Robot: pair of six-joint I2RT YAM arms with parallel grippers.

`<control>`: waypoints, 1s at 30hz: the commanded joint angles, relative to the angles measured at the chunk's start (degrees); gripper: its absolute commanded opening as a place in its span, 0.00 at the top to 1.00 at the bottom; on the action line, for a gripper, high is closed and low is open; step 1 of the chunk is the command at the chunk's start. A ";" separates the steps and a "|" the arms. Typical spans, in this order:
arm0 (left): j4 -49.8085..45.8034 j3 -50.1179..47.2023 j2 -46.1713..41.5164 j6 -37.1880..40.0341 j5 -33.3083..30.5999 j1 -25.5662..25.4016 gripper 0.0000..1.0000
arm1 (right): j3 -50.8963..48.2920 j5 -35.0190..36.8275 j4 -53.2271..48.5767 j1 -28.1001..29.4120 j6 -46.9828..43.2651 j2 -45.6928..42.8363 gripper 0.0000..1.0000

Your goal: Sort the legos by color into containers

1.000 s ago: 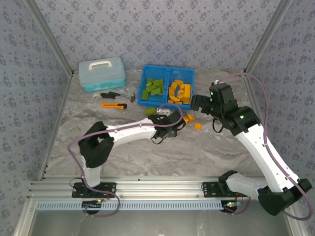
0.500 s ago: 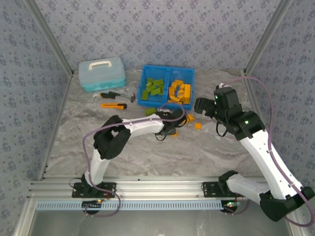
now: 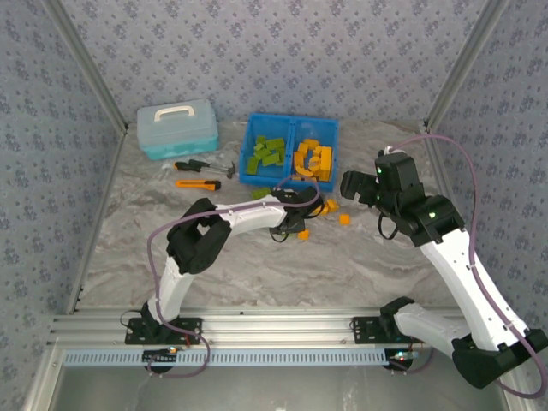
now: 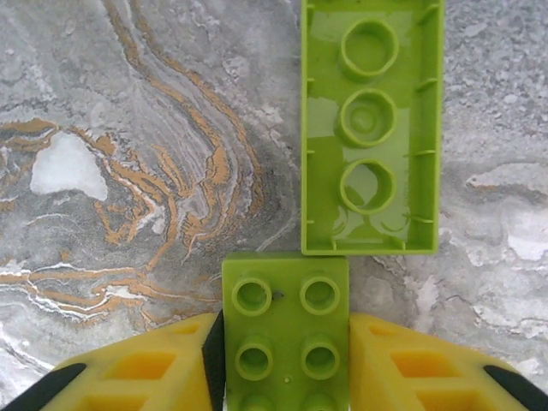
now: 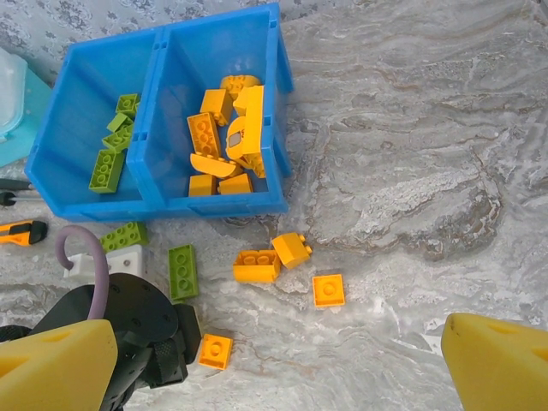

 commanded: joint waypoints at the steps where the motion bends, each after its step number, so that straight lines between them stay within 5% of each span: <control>1: -6.27 -1.89 1.09 -0.72 2.90 0.12 0.65 | -0.64 0.46 -0.86 -0.29 0.70 -0.73 0.00; 10: -9.94 1.83 -9.28 2.93 -1.55 0.95 0.75 | -0.11 -0.38 -0.78 -0.25 1.28 -0.72 0.00; 16: -11.36 11.67 -14.03 16.61 -9.63 6.99 0.74 | -0.20 -0.64 -0.67 -0.27 1.81 -0.68 0.00; 23: -7.92 29.99 -3.12 33.04 -11.08 17.80 0.75 | -0.03 -1.43 -1.33 -0.05 2.68 -0.84 0.00; 30: -5.36 47.12 10.84 41.16 -6.58 21.08 0.75 | 0.27 -0.64 -2.36 0.06 2.43 -1.62 0.00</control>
